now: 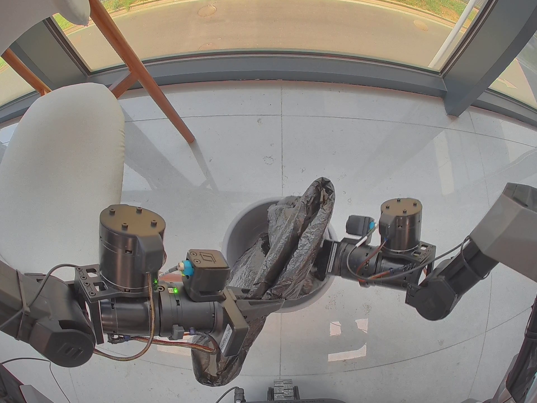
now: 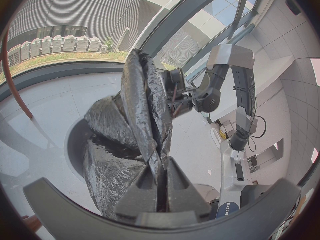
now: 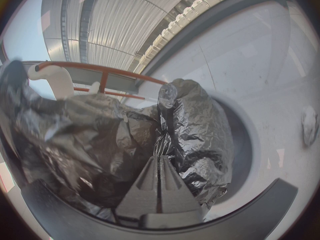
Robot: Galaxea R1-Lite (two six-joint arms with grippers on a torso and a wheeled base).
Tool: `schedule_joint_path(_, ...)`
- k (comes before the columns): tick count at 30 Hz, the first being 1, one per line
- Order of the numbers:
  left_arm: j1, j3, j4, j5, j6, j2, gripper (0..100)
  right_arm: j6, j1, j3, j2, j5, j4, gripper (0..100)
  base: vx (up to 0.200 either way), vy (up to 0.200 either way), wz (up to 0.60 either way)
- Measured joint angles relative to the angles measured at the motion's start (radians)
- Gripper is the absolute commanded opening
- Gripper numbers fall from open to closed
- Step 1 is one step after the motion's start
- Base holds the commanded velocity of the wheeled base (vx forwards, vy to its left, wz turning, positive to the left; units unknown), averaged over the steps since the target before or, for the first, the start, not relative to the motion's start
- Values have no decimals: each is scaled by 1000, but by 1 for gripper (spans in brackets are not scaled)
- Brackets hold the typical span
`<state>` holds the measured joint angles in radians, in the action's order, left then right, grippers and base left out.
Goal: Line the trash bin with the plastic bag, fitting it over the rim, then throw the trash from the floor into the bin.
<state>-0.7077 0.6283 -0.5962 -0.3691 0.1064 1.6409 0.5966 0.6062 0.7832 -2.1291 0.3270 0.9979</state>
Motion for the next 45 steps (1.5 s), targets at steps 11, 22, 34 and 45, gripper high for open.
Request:
schedule_joint_path(11, 27, 34, 0, 86, 6, 17, 0, -8, 19, 4, -139, -62, 270, 0, 0, 0, 0)
schedule_joint_path(22, 31, 109, 1, 170, 0, 68, 0, -10, -42, 9, -111, -86, 255, 0, 0, 0, 0)
schedule_joint_path(34, 27, 145, 1, 206, 1, 122, 0, 50, -172, -40, 291, -91, -39, 0, 0, 0, 0)
schedule_joint_path(45, -86, 197, 1, 453, -19, 182, 0, 64, -80, -67, 517, -123, -389, 100, 0, 0, 0)
